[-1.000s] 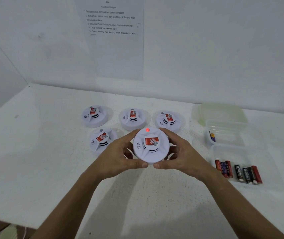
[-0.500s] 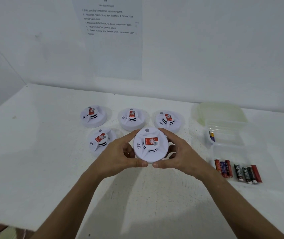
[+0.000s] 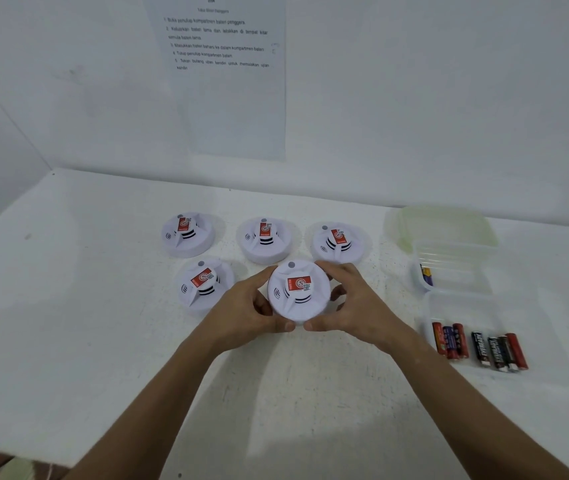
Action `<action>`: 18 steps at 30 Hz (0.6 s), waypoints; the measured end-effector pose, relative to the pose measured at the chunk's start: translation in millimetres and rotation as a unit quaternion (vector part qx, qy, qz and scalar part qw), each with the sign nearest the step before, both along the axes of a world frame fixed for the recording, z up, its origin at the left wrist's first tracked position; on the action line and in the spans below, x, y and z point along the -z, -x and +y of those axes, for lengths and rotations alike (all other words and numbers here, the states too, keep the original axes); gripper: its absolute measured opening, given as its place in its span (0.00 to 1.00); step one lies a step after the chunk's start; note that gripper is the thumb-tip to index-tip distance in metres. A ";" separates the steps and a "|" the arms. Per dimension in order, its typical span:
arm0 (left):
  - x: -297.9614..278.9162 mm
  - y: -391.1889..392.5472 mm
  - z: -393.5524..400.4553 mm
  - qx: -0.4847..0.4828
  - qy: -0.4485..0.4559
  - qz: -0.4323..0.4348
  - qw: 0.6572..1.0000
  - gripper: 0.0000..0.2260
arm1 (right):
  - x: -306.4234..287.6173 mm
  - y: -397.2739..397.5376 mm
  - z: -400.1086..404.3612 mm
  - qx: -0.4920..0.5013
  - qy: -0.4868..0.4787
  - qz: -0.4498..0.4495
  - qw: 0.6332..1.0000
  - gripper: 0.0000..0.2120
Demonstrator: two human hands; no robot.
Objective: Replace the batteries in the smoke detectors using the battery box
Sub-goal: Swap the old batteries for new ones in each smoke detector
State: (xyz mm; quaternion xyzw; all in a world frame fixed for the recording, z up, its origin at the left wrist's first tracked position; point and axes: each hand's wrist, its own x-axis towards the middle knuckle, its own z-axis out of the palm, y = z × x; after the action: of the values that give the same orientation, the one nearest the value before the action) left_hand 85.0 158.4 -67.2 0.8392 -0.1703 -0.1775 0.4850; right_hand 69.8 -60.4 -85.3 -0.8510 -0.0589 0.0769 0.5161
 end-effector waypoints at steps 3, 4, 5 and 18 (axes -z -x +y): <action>2.9 -2.0 -1.9 -0.001 -0.008 0.001 1.000 0.36 | 8.2 -2.3 0.7 0.003 0.017 -0.009 1.000 0.43; 4.1 -3.4 -2.3 0.001 -0.011 0.002 1.000 0.35 | 11.0 -2.8 0.6 0.004 0.024 -0.010 1.000 0.43; 5.1 -4.5 -2.6 0.002 -0.016 0.003 1.000 0.35 | 13.3 -3.3 0.5 0.004 0.031 -0.012 0.999 0.42; 9.7 -9.8 -2.3 -0.004 -0.063 0.011 0.998 0.29 | 8.9 -1.6 6.8 0.024 0.069 -0.006 0.997 0.38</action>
State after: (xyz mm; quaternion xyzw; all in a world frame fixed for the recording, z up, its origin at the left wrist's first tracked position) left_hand 94.8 156.1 -76.8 0.8669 -0.1502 -0.1953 0.4332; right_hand 71.4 -53.5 -94.2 -0.8864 -0.0358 0.0632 0.4571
